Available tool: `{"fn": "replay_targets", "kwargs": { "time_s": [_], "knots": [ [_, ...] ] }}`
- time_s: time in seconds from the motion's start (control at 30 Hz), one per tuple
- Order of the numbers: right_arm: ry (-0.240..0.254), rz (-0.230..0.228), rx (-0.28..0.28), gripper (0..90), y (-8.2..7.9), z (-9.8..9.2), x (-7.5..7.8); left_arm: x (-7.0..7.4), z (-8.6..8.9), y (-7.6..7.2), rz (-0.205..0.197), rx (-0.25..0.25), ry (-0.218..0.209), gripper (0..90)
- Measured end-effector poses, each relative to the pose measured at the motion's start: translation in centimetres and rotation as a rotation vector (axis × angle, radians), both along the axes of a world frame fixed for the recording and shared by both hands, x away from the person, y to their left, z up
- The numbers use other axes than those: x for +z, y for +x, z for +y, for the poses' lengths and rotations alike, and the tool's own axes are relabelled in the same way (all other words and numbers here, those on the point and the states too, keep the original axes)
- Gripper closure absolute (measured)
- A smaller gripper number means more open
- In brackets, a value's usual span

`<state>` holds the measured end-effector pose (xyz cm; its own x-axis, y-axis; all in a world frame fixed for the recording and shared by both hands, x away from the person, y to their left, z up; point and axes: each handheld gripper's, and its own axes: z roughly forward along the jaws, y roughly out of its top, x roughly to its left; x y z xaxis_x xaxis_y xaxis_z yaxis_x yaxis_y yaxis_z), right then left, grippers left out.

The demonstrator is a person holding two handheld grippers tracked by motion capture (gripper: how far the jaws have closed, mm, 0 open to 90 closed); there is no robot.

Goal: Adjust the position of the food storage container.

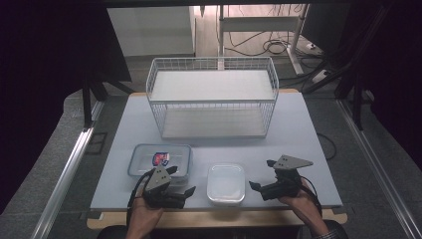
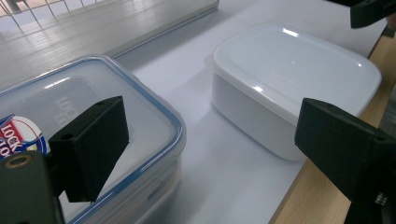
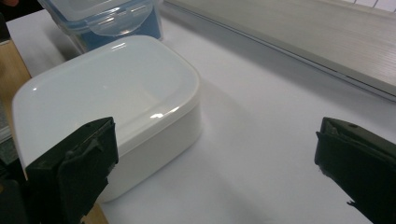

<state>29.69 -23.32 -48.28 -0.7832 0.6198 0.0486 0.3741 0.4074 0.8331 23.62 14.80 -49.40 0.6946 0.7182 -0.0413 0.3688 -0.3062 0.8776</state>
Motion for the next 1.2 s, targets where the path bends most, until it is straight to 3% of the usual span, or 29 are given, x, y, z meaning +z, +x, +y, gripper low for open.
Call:
{"fn": "replay_targets", "kwargs": {
  "time_s": [0.27,0.53,0.63,0.8,1.07,1.2],
  "knots": [
    [-0.013,0.025,-0.022,0.0,0.1,-0.2,0.0,-0.2,-0.5,0.0,0.005,-0.028,-0.009,7.8],
    [0.014,0.082,-0.041,0.0,0.2,-0.1,-0.1,-0.1,-0.4,-0.1,-0.004,-0.027,-0.051,3.9],
    [0.038,0.100,-0.040,0.0,0.3,-0.1,0.1,-0.1,-0.2,0.0,0.015,-0.030,-0.062,3.9],
    [0.030,0.114,-0.043,0.0,0.3,0.0,0.3,-0.1,-0.3,0.0,0.026,-0.028,-0.019,4.3],
    [0.014,0.101,-0.035,14.3,0.1,0.7,1.2,-0.1,-0.6,-0.1,0.010,-0.032,0.030,3.6],
    [0.013,0.102,-0.025,21.2,0.0,1.3,1.5,-0.2,-0.5,0.0,0.007,-0.025,0.035,3.5]
  ]
}}
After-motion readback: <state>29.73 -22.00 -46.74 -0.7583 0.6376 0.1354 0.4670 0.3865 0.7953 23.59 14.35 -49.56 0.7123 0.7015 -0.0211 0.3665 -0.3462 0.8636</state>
